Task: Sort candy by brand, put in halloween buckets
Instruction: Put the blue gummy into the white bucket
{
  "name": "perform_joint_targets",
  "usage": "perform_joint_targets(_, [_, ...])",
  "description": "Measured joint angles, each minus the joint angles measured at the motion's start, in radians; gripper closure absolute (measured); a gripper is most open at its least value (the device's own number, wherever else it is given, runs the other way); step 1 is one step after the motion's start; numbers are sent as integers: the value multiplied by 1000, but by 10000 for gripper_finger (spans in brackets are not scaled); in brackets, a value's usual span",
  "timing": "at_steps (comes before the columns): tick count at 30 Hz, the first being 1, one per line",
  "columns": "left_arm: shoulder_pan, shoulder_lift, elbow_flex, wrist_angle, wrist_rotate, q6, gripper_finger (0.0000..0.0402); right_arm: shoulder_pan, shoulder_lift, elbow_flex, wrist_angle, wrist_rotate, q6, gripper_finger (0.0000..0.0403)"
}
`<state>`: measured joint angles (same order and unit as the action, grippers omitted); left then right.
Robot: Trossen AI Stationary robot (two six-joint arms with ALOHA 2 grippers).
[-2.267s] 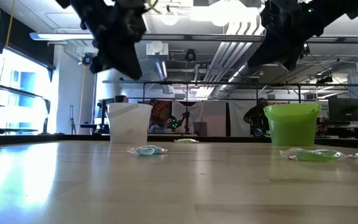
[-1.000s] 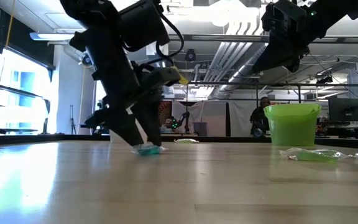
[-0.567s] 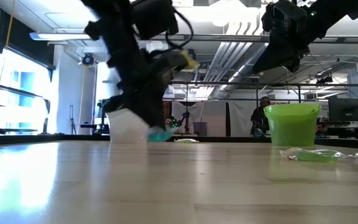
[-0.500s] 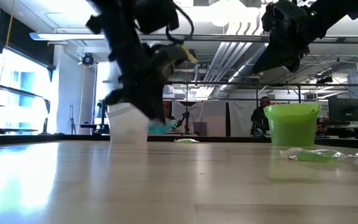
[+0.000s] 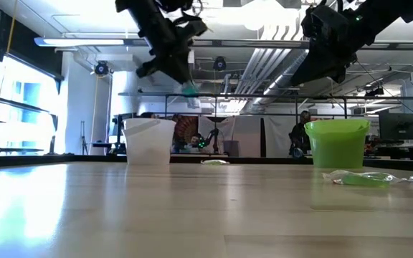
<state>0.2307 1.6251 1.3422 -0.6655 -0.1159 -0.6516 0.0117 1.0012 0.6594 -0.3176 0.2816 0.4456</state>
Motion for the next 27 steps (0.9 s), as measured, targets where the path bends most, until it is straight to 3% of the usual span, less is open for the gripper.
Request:
perform_joint_targets(12, [254, -101, 6, -41, -1, 111, 401, -1, 0, 0, 0, 110, -1, 403])
perform_joint_targets(27, [425, -96, 6, -138, 1, 228, 401, -33, 0, 0, 0, 130, -9, 403])
